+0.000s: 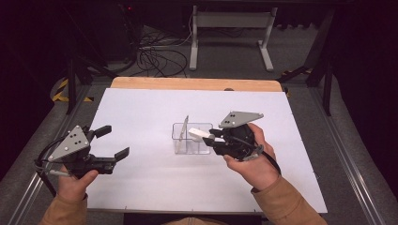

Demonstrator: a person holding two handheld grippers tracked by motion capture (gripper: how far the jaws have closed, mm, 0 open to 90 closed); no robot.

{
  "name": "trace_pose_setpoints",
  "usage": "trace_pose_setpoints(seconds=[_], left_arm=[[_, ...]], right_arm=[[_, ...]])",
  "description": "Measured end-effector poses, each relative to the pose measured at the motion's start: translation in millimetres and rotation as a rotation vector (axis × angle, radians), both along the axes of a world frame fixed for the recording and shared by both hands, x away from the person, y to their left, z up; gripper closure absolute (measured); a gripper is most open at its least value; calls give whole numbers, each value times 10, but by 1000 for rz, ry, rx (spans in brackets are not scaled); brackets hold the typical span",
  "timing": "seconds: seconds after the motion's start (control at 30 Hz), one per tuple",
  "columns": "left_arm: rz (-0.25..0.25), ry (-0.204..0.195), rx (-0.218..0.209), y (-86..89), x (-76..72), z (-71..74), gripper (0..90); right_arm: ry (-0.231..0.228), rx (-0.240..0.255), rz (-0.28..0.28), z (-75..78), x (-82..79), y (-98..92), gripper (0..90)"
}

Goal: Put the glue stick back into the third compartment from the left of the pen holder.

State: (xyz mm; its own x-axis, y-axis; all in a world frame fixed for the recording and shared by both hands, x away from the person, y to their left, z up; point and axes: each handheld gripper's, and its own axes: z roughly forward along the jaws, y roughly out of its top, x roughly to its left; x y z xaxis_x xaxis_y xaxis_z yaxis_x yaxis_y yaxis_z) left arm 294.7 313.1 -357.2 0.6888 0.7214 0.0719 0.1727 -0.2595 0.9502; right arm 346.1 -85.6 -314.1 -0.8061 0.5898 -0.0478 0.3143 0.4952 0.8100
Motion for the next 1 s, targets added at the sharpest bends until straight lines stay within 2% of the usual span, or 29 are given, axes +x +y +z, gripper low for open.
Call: trace_pose_setpoints(seconds=[0.67,1.0], left_arm=[[-1,6,0,-9,0,-1,96],[-2,8,-2,-5,3,-4,95]], right_arm=[[61,-61,-110,-49,268,-154,650],[93,-97,-122,-99,342,-112,650]])
